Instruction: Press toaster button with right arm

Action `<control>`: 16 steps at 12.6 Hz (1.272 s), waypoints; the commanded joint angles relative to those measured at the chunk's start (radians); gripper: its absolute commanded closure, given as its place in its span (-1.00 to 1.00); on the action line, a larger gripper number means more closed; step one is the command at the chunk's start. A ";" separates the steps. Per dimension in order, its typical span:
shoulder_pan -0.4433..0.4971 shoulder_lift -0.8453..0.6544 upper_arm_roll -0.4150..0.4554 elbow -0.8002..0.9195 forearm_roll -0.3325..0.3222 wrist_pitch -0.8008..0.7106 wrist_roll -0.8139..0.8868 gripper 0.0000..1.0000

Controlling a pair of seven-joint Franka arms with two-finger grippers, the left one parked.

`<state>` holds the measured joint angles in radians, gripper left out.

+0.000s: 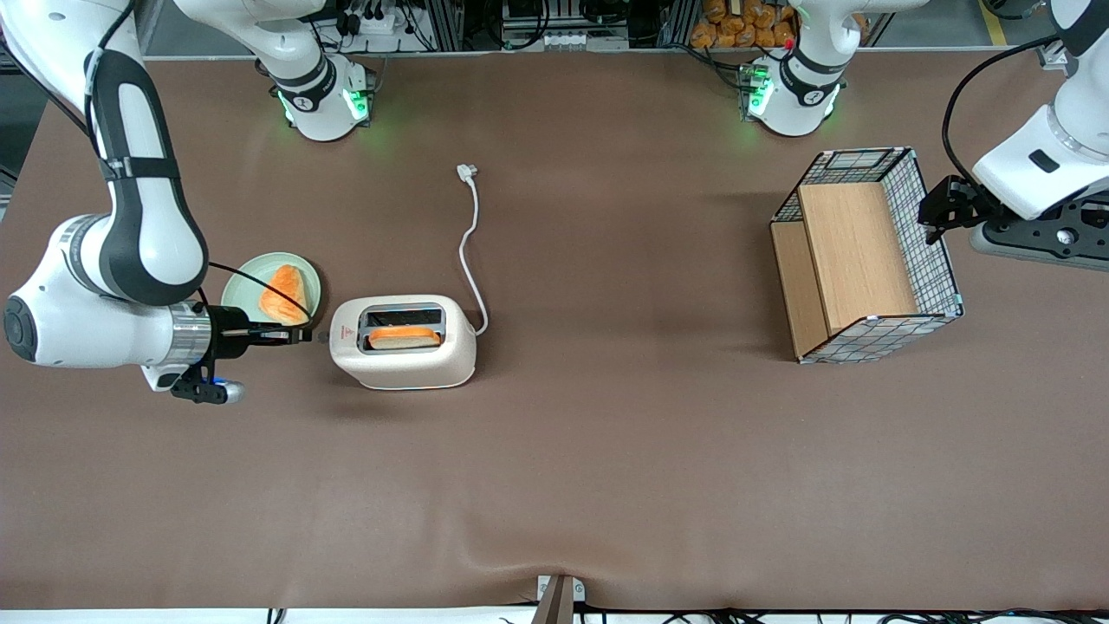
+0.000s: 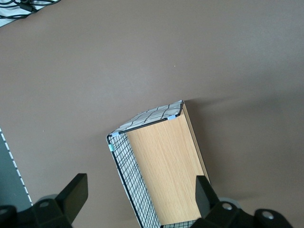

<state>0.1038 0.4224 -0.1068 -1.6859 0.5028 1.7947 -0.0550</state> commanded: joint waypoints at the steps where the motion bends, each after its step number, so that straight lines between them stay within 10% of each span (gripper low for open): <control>1: -0.007 0.009 0.001 -0.003 0.043 -0.002 0.007 1.00; 16: -0.055 0.044 0.003 -0.063 0.137 0.031 -0.161 1.00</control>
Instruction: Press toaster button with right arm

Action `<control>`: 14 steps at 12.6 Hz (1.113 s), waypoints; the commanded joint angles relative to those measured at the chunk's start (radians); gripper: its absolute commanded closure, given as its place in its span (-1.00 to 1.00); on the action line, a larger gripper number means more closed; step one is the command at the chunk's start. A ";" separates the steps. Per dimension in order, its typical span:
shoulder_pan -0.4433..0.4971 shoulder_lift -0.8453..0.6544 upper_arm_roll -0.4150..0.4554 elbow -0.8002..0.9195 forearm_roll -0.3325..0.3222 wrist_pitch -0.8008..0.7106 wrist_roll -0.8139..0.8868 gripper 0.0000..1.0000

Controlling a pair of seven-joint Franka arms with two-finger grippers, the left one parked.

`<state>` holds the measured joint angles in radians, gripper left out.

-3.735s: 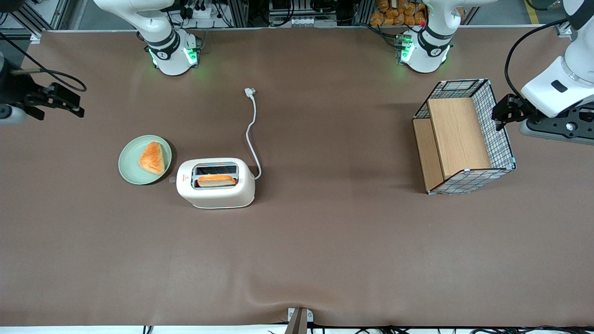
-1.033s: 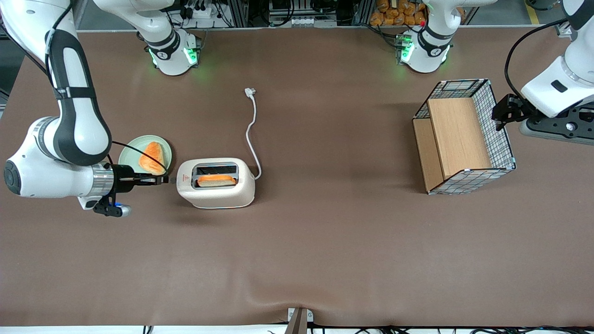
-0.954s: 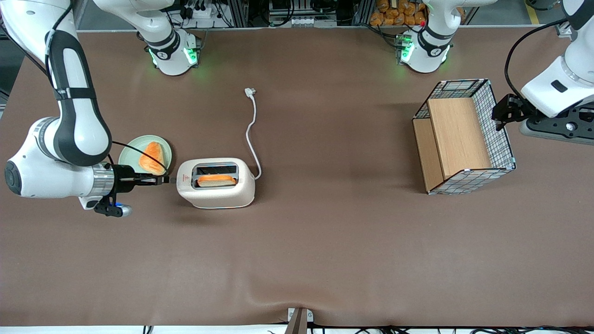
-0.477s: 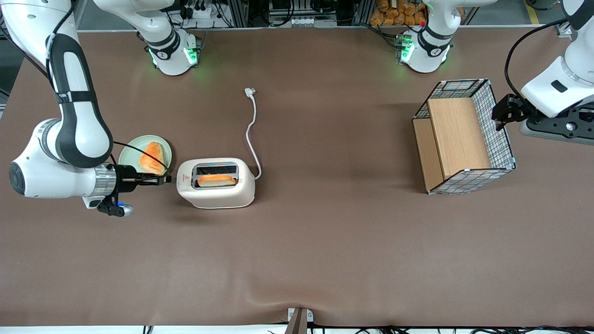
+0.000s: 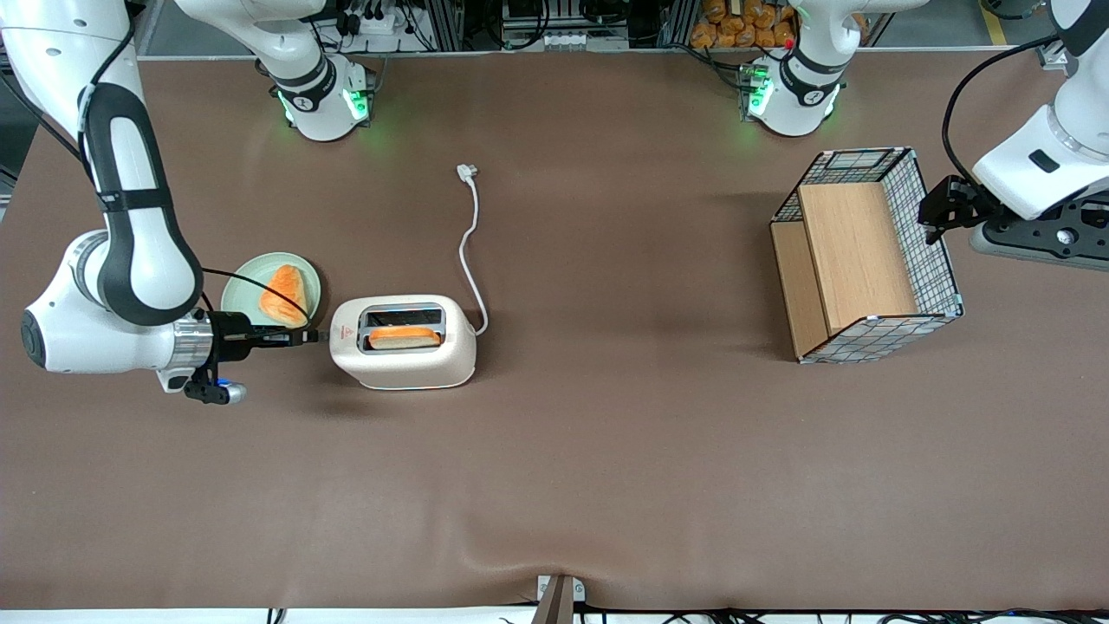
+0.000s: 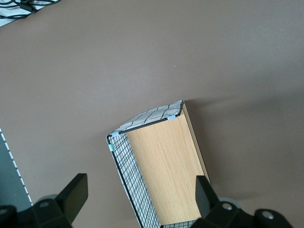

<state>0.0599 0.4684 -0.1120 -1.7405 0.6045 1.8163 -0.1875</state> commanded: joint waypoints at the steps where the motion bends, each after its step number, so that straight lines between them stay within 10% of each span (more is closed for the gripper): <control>1: -0.012 -0.002 0.008 -0.008 0.043 0.006 -0.029 1.00; 14: -0.031 0.022 0.008 -0.010 0.147 -0.034 -0.239 1.00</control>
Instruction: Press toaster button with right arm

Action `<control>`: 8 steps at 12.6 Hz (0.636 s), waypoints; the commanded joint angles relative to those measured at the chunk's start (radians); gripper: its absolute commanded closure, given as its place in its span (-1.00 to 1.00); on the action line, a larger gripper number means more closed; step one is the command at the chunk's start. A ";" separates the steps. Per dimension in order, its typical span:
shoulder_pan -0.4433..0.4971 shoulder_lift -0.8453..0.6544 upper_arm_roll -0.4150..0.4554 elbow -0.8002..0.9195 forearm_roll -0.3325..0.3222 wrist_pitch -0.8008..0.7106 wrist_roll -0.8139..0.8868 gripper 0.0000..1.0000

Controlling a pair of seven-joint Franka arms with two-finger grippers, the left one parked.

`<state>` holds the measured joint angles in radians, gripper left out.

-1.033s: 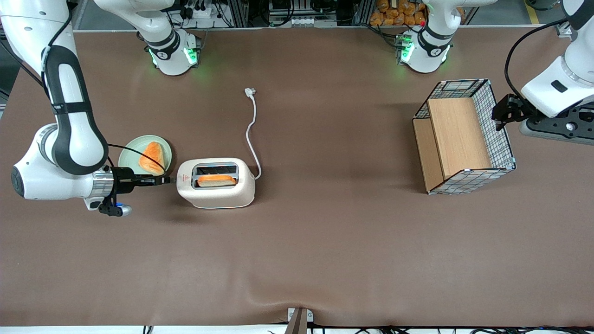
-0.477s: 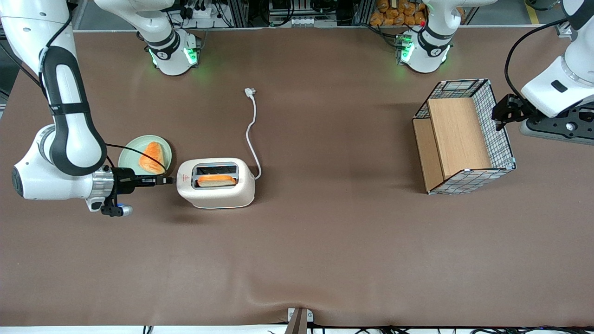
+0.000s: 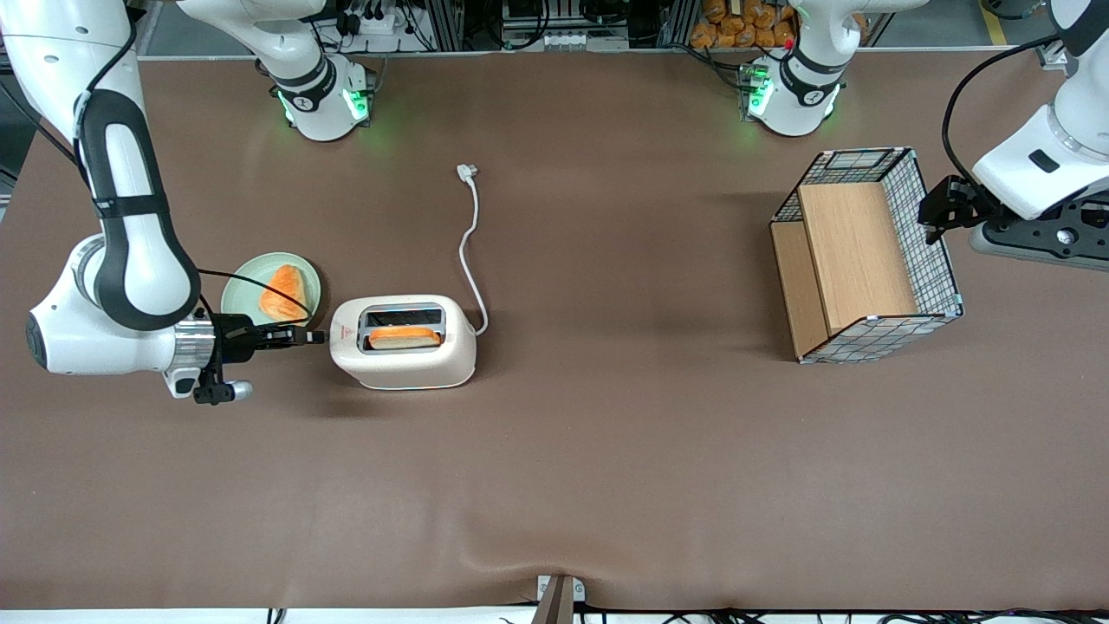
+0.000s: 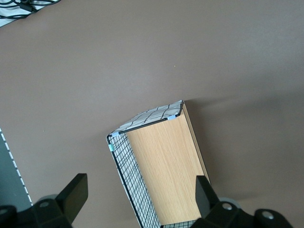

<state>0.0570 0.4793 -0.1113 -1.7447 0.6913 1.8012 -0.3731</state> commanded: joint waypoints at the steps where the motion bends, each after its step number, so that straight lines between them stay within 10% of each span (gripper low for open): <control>1: -0.031 0.016 0.007 -0.006 0.065 -0.022 -0.066 1.00; 8: -0.042 0.057 0.007 -0.004 0.066 -0.013 -0.085 1.00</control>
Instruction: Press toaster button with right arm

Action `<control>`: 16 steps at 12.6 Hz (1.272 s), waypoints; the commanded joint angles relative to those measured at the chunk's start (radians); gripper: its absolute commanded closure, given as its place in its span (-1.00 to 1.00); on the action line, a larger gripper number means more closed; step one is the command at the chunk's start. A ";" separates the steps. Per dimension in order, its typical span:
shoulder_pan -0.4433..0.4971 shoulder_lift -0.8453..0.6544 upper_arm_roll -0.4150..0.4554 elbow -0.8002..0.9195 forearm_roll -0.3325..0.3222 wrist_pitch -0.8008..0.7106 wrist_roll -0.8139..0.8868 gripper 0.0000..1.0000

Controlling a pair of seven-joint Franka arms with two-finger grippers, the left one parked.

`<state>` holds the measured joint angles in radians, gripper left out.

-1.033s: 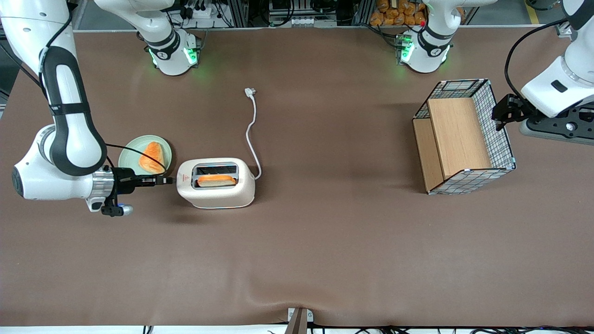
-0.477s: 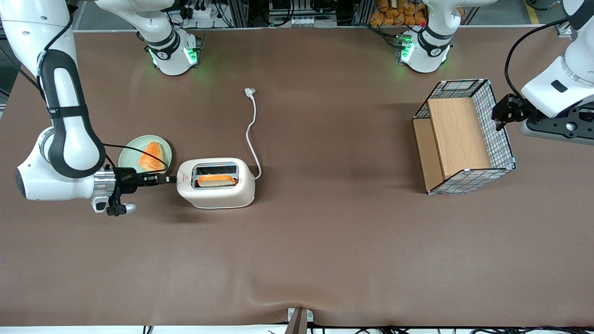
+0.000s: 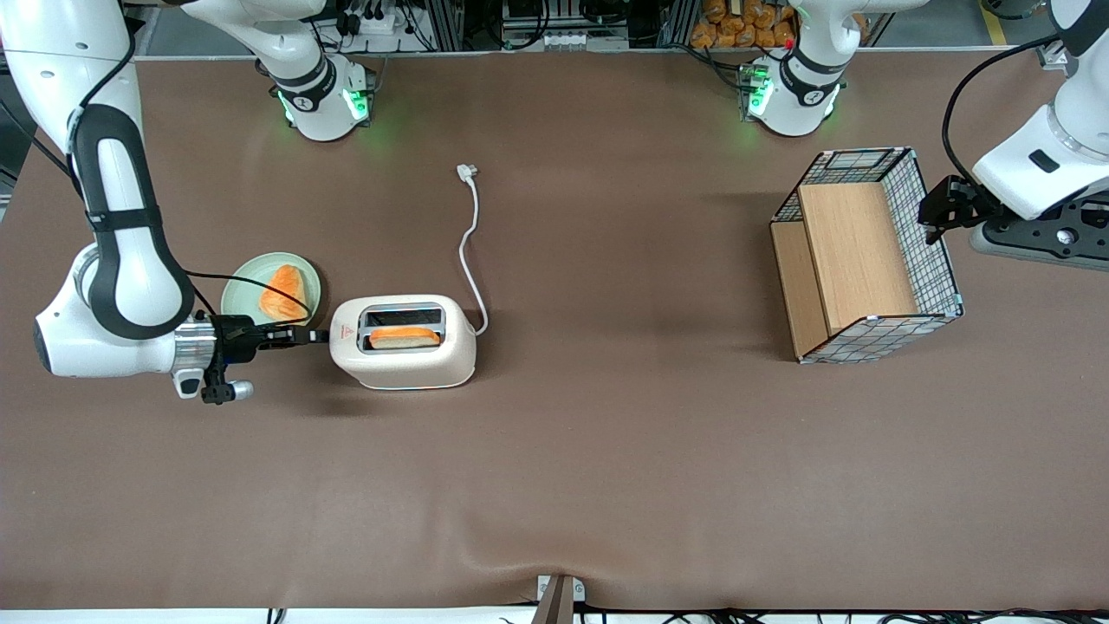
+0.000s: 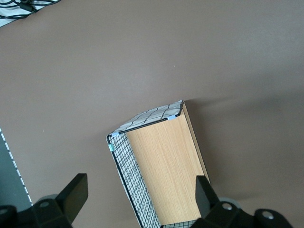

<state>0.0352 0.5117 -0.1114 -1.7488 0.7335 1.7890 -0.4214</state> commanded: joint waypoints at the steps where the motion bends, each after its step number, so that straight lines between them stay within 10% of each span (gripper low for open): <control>1: -0.023 0.034 0.007 0.000 0.027 0.000 -0.054 1.00; 16: -0.024 0.130 0.006 0.003 0.083 0.062 -0.131 1.00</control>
<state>0.0102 0.6023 -0.1075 -1.7468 0.8053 1.8152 -0.5206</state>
